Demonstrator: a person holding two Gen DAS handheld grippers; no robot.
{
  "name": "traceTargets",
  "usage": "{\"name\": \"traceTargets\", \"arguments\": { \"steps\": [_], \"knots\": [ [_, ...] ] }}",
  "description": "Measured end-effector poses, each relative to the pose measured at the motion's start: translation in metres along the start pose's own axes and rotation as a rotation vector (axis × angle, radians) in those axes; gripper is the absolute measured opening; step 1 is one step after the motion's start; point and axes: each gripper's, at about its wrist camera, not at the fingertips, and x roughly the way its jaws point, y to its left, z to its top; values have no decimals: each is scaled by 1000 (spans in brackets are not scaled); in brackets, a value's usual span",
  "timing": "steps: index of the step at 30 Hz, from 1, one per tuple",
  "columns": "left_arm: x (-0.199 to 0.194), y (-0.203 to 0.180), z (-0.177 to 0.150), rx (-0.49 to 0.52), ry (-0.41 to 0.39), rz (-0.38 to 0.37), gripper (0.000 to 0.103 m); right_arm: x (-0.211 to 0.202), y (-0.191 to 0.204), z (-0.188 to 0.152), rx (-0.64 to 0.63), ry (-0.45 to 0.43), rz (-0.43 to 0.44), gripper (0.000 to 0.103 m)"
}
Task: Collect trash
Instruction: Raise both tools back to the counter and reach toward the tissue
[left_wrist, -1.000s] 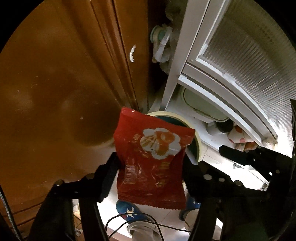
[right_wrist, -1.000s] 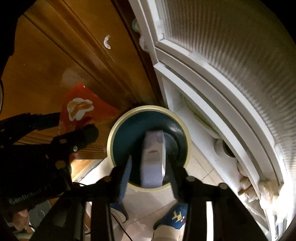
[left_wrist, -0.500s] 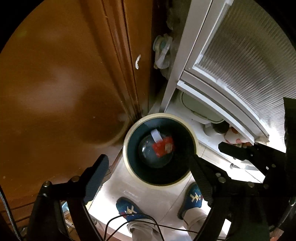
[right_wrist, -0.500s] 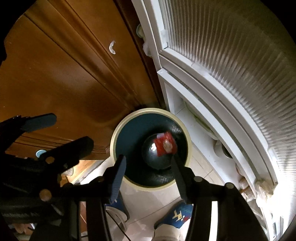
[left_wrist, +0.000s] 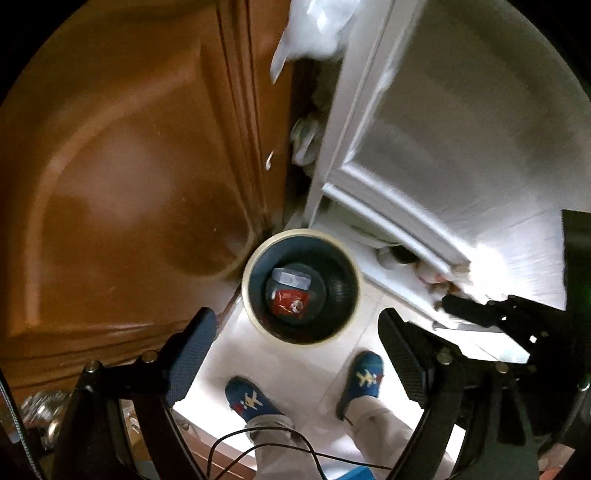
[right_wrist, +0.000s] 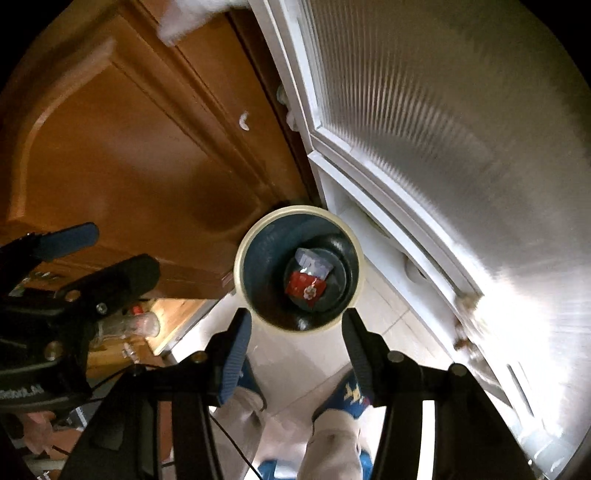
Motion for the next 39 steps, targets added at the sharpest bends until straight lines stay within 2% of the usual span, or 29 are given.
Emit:
{"name": "traceTargets", "arguments": {
  "steps": [4,9,13,15,21,25,32,39],
  "knots": [
    [-49,-15,0,4,-37,-33,93,-46,11,-7,-41,19,9,52],
    [-116,-25,8,0,-120,-48,95,-110,27,-13,-152,-39,11,52],
    [-170,-28,20,-14,-206,-51,100,-173,34,-12,-253,-135,26,51],
    [-195,-30,27,-26,-249,-55,101,-192,36,-9,-285,-175,30,51],
    [-255,-43,51,-50,-349,-56,102,-266,25,9,-340,-339,39,51],
    [-293,-57,66,-48,-435,-9,102,-308,18,23,-365,-438,56,51],
    [-342,-70,92,-13,-537,92,102,-353,16,59,-355,-557,108,51],
    [-357,-46,122,6,-556,155,102,-370,25,108,-287,-569,160,51]
  ]
}}
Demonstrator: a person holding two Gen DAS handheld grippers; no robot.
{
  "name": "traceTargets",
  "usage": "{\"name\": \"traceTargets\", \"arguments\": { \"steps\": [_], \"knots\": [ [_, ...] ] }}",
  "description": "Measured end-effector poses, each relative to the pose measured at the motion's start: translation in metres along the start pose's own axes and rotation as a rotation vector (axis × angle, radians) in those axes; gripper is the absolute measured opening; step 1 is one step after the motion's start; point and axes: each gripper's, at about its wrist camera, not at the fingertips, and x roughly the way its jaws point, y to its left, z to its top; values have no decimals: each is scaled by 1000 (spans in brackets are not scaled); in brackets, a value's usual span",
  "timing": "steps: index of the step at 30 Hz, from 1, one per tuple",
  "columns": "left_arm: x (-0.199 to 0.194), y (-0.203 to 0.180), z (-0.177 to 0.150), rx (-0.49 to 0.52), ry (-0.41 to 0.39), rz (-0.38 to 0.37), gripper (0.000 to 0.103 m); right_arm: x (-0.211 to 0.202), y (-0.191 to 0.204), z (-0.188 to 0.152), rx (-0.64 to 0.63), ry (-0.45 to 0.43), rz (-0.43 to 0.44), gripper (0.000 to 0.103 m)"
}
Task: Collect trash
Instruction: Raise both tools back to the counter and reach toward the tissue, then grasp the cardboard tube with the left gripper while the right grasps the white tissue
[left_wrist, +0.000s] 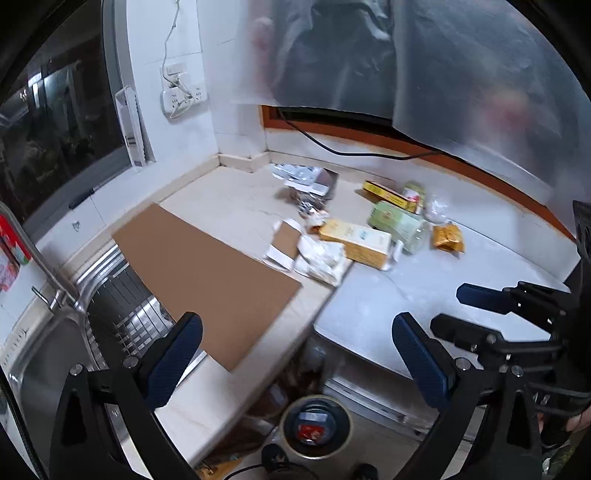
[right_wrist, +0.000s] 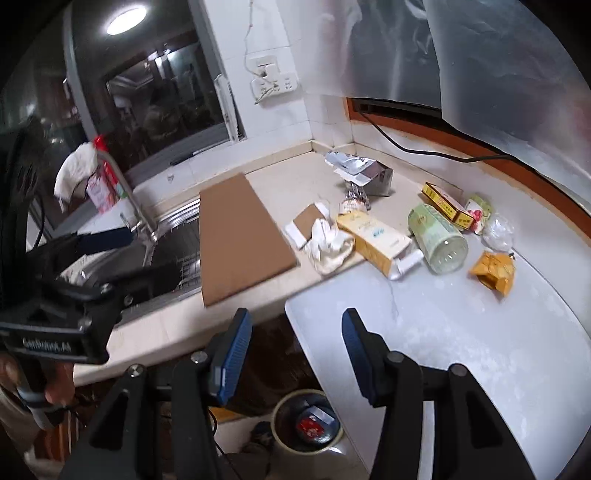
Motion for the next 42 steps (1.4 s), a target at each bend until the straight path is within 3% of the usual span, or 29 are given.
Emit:
{"name": "traceTargets", "arguments": {
  "steps": [3,6,19,26,31,34,38,42],
  "knots": [
    [17,15,10,15,10,-17,102,20,-5,13,54,24,-1,53],
    [39,29,19,42,31,-45,102,45,-12,25,132,60,3,61],
    [172,84,70,83,171,-241,100,180,-40,57,423,138,-121,61],
    [226,85,80,69,217,-313,98,220,-47,62,436,140,-213,61],
    [251,82,81,64,236,-350,98,232,-42,60,397,131,-218,62],
    [265,79,82,58,254,-366,98,235,-35,59,326,135,-259,56],
    [278,76,83,47,272,-388,98,231,-31,58,287,128,-295,35],
    [292,68,84,49,291,-390,97,225,-30,55,282,134,-309,29]
  ]
}}
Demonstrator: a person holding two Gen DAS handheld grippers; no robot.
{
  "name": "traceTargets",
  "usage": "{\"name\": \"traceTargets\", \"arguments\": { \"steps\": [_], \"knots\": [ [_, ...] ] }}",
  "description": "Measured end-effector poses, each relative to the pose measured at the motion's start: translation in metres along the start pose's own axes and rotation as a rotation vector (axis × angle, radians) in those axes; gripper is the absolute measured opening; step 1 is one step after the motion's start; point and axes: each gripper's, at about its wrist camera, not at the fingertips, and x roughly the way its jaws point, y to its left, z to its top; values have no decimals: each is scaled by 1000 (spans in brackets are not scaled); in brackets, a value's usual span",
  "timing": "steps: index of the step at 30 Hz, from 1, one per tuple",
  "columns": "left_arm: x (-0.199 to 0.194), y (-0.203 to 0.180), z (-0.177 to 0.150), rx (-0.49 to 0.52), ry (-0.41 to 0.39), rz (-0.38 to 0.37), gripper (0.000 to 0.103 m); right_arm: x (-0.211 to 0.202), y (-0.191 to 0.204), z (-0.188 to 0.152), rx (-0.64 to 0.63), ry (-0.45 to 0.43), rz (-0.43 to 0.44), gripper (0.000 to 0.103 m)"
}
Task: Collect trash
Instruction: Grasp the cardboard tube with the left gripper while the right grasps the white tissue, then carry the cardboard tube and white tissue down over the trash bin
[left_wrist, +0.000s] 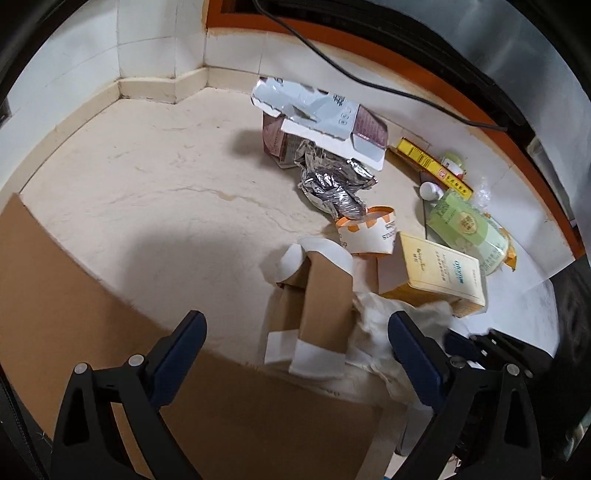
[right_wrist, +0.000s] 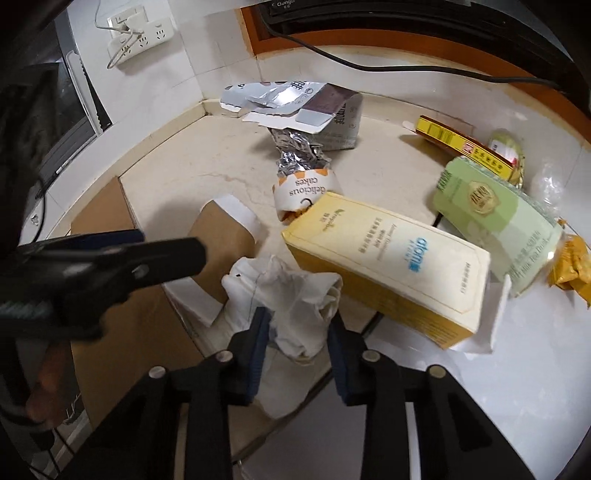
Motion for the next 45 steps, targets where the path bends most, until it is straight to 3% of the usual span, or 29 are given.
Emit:
{"name": "traceTargets", "arguments": {
  "steps": [4,11,15,24,31,37,45],
  "knots": [
    [16,1,4,-18,35,-11,85,-14,-3,-4,11,-19,-20,27],
    [33,-1,6,-19,58,-7,80,-40,-14,-14,69,-35,-49,26],
    [35,-11,7,26,62,-10,52,-52,-19,-22,103,-37,-75,26],
    [24,-26,0,83,27,-50,50,-80,-18,-35,159,-70,-146,26],
    [-10,-41,-8,105,-21,-84,50,-102,-14,-47,176,-101,-159,26],
    [-54,-67,-31,91,-82,-89,50,-125,-18,-59,144,-117,-126,26],
    [-106,-114,-85,19,-164,-53,50,-165,-35,-87,45,-142,-33,26]
  ]
}}
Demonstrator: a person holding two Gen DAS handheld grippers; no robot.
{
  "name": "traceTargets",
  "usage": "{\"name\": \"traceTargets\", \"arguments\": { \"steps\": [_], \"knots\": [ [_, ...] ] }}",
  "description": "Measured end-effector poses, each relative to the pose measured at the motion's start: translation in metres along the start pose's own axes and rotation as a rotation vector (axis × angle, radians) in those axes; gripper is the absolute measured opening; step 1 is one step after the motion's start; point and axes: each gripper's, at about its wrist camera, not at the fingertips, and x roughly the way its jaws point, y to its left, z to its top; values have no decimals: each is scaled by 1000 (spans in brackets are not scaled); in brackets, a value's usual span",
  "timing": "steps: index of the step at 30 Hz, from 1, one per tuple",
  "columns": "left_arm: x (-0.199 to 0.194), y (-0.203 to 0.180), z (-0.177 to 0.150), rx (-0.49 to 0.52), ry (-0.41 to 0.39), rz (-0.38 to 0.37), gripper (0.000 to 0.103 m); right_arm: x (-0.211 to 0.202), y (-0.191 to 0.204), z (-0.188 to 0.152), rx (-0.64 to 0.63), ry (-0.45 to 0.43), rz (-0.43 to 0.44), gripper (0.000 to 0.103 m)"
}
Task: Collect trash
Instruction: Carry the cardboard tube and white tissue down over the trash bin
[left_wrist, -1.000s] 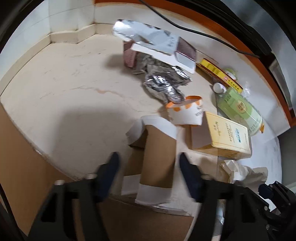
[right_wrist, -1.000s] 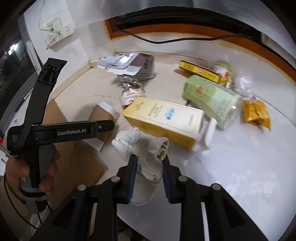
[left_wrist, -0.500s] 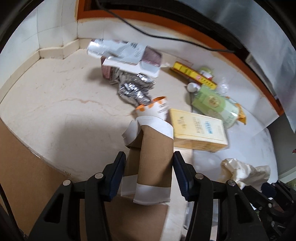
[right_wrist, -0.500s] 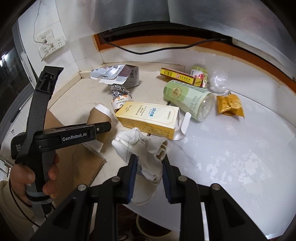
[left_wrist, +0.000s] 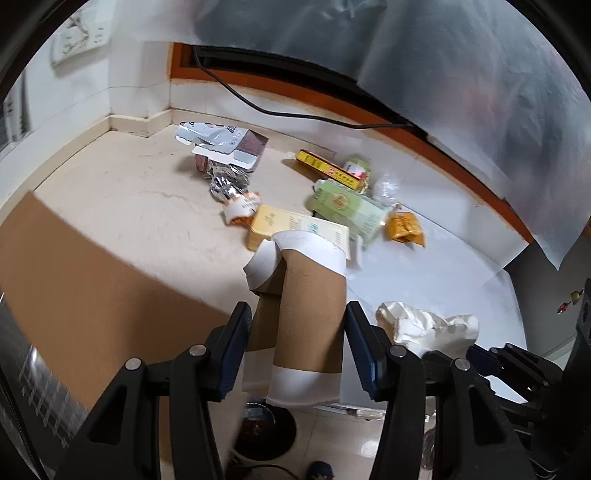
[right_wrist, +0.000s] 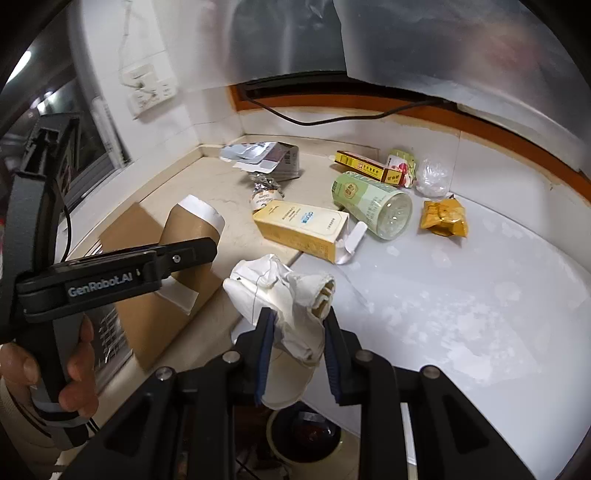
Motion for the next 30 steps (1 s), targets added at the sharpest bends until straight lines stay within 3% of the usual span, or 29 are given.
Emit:
{"name": "traceTargets", "arguments": {
  "steps": [7,11,21,30],
  "knots": [
    [-35,-42,-54,-51,-60,82,50,-31,-22,-34,-89,15,81,26],
    [-41,-55,-90,-85,-52,121,50,-42,-30,-56,-140,36,115,26],
    [-16,-59,-174,-105,93,216,50,-35,-37,-114,-204,115,152,26],
    [36,-34,-236,-150,214,230,50,15,-29,-177,-241,222,136,26]
  ]
}}
